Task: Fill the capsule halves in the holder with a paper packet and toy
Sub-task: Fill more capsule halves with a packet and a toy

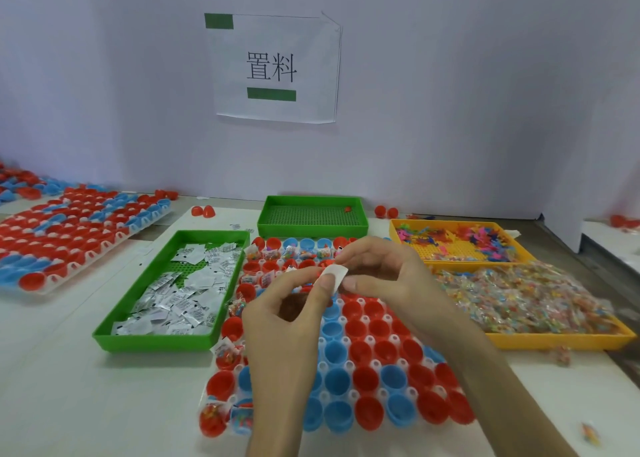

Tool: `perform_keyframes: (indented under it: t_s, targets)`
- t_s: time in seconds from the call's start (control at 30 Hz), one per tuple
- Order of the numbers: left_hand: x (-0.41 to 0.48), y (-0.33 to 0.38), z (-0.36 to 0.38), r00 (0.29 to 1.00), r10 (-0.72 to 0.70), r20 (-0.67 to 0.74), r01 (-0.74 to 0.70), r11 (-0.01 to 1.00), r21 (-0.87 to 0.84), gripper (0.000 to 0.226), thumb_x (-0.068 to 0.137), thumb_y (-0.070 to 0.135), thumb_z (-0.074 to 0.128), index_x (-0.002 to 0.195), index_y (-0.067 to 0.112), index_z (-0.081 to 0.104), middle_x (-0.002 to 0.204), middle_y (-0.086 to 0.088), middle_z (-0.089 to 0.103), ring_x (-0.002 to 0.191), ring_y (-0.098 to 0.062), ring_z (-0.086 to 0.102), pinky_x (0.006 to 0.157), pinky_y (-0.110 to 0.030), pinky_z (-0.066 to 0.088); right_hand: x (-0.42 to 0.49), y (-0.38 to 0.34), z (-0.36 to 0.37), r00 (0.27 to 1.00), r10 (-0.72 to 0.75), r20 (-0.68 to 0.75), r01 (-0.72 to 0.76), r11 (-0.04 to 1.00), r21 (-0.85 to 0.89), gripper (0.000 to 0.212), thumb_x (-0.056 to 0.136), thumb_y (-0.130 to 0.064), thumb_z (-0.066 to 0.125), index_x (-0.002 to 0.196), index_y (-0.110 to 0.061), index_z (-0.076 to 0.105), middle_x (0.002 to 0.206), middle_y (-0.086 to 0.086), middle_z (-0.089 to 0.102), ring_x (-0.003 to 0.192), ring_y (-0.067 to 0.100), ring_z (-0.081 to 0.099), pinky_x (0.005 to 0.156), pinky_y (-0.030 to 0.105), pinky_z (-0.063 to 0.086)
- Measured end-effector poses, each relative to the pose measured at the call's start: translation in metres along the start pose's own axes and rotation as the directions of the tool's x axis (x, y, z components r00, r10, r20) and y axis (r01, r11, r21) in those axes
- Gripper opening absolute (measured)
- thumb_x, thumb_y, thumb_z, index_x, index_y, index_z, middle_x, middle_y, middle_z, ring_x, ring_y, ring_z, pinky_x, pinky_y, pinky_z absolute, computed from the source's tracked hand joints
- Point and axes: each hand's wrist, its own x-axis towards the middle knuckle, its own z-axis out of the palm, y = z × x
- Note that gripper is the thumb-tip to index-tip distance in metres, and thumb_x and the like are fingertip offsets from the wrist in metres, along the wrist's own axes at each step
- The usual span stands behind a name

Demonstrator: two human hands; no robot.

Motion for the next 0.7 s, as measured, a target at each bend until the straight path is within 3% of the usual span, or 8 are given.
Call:
perform_keyframes:
  t_s: [0.07,0.17,0.27,0.3,0.47,0.57,0.63,0.7]
  targets:
    - [0.0,0.0,-0.001,1.0,0.006,0.006,-0.006,1.0,-0.026,0.012,0.083,0.023,0.077,0.084,0.034,0.078,0.07,0.002,0.075,0.064,-0.012,0.071,0.057,-0.019,0.054,0.002,-0.001,-0.02,0.99,-0.015,-0.141,-0.026,0.957,-0.288,0.024,0.085,0.001,0.072,0.095,-0.021,0.075,0.087,-0.004,0.077,0.085,0.007,0.073,0.079,0.017,0.055]
    - [0.0,0.0,-0.002,0.999,0.007,0.032,-0.005,0.999,-0.043,0.018,0.084,0.015,0.076,0.085,0.032,0.079,0.069,0.0,0.075,0.063,-0.012,0.072,0.059,-0.016,0.054,0.0,0.013,-0.064,0.885,-0.078,-0.46,-0.259,0.738,-0.623,0.023,0.087,-0.008,0.072,0.09,-0.031,0.074,0.084,-0.014,0.073,0.081,-0.003,0.065,0.066,0.011,0.05]
    - [-0.003,-0.001,0.001,0.999,-0.002,0.05,0.004,0.999,-0.043,0.012,0.084,0.016,0.076,0.082,0.027,0.079,0.07,0.0,0.075,0.063,-0.014,0.072,0.061,-0.017,0.054,-0.011,0.038,-0.103,0.791,0.118,-0.601,-0.566,0.516,-0.643,0.017,0.083,-0.019,0.077,0.096,-0.029,0.071,0.094,-0.007,0.068,0.084,0.008,0.062,0.07,0.028,0.051]
    - [-0.004,0.0,0.003,0.998,-0.001,0.061,0.003,0.999,-0.038,0.011,0.084,0.016,0.076,0.083,0.026,0.079,0.07,0.001,0.075,0.063,-0.014,0.072,0.061,-0.017,0.055,-0.014,0.047,-0.111,0.761,0.175,-0.625,-0.619,0.485,-0.618,0.018,0.082,-0.018,0.079,0.097,-0.026,0.071,0.094,-0.003,0.068,0.086,0.013,0.063,0.073,0.032,0.053]
    - [-0.005,0.003,0.006,0.996,-0.007,0.094,0.012,0.999,-0.047,0.007,0.084,0.012,0.075,0.088,0.018,0.078,0.071,0.0,0.075,0.062,-0.013,0.071,0.059,-0.014,0.053,-0.015,0.061,-0.12,0.687,0.101,-0.719,-0.659,0.504,-0.559,0.013,0.085,-0.01,0.075,0.086,-0.023,0.071,0.09,0.001,0.071,0.082,0.016,0.065,0.073,0.036,0.058]
    - [-0.005,0.004,0.006,0.994,-0.019,0.104,0.027,0.997,-0.076,0.009,0.084,0.012,0.075,0.086,0.02,0.079,0.071,-0.002,0.075,0.062,-0.016,0.071,0.059,-0.016,0.054,-0.018,0.057,-0.122,0.658,-0.057,-0.751,-0.608,0.547,-0.575,0.015,0.088,-0.012,0.073,0.087,-0.026,0.07,0.086,-0.004,0.07,0.075,0.009,0.062,0.064,0.029,0.054]
    - [-0.004,0.005,0.006,0.994,-0.043,0.103,0.053,0.994,-0.099,0.011,0.084,0.013,0.074,0.082,0.023,0.08,0.072,-0.003,0.075,0.063,-0.016,0.072,0.059,-0.015,0.054,-0.016,0.049,-0.117,0.671,-0.135,-0.729,-0.482,0.669,-0.566,0.014,0.088,-0.013,0.074,0.087,-0.027,0.07,0.082,-0.01,0.069,0.073,0.004,0.063,0.06,0.02,0.048]
    - [-0.004,0.005,0.006,0.992,-0.071,0.101,0.083,0.989,-0.122,0.013,0.084,0.016,0.074,0.083,0.027,0.08,0.073,-0.003,0.076,0.063,-0.015,0.072,0.06,-0.014,0.053,-0.01,0.036,-0.104,0.728,-0.045,-0.684,-0.306,0.871,-0.383,0.014,0.087,-0.012,0.074,0.088,-0.026,0.074,0.08,-0.01,0.072,0.075,0.008,0.068,0.065,0.019,0.051]
